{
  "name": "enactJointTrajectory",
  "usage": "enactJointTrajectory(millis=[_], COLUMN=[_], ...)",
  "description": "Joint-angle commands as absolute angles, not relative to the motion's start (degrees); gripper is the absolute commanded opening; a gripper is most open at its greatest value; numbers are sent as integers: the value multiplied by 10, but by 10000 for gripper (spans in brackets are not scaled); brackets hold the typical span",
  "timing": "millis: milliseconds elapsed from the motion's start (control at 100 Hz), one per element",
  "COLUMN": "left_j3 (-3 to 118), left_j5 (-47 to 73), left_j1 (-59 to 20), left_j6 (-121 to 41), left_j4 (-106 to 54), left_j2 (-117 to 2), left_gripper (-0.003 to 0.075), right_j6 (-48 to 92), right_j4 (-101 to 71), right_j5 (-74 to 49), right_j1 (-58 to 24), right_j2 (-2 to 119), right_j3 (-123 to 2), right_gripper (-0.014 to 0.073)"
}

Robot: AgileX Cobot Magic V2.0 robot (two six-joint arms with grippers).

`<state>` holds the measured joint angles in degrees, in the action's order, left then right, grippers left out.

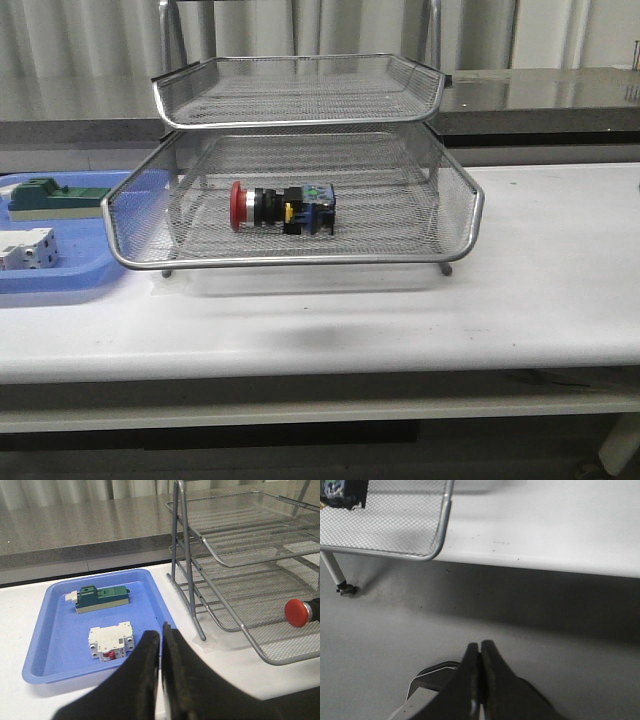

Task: Place button on rack with both arms
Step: 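Push the middle wire tray back into the rack with the right gripper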

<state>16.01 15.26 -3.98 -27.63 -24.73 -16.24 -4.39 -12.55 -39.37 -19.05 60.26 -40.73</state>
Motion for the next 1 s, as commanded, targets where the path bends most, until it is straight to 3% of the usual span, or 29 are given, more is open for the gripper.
enactJointTrajectory(millis=[0, 570, 990], left_j3=[178, 178, 178], left_j5=[111, 111, 111], left_j1=[-38, -38, -38], left_j6=[-272, -272, -272], left_j4=[-258, -258, -258], left_j2=[-167, -167, -167], left_gripper=[4, 4, 4], right_j6=[-33, 27, 51], right_j4=[-139, -128, -44], right_j5=[-350, -325, -325], right_j1=[-216, -403, -432], right_j2=[639, 894, 973], right_j3=[-436, -575, -658], right_gripper=[-71, -71, -71])
